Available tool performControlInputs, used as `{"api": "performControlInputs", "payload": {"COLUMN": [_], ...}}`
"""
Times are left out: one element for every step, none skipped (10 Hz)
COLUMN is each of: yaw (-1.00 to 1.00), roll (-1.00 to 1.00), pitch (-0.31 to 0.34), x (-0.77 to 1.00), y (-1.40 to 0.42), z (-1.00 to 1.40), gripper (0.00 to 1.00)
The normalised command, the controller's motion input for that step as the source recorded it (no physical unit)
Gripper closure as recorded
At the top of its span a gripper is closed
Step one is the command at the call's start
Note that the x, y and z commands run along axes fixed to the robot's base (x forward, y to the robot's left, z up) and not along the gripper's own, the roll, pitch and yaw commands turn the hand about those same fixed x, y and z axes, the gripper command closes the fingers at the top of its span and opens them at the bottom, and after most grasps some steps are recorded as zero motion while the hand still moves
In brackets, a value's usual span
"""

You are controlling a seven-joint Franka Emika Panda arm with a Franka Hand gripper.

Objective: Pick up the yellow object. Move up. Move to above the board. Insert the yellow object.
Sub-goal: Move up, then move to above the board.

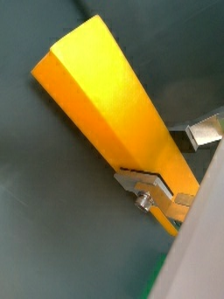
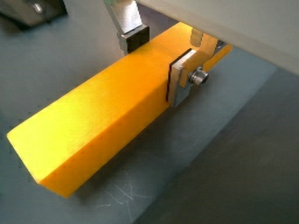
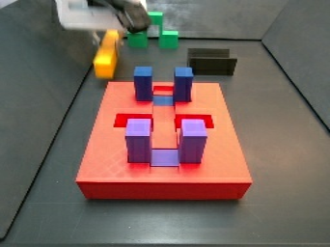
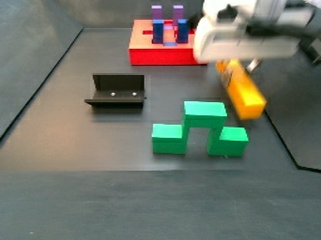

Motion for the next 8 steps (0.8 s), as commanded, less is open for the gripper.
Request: {"api": "performControlInputs", "payload": {"yaw": [0.02, 0.0, -0.01, -0.01, 0.0, 0.0, 0.0, 0.0], "roll": [0.03, 0.0, 0.01, 0.02, 0.05, 0.03, 0.01, 0.01], "pitch": [0.048, 0.0, 0.002, 0.03, 0.001, 0.01, 0.07, 0.075], "x": [0.0, 0.0, -0.01, -0.04, -0.04, -0.01, 0.01, 0.01], "y": [0.04, 0.0, 0.0, 0.0, 0.0, 0.0, 0.0, 0.0], "z": [0.28, 1.4, 1.4, 1.4, 1.4, 1.4, 1.4, 1.4], "gripper": [1.0, 1.0, 1.0, 1.0, 1.0, 1.0, 1.0, 1.0]}}
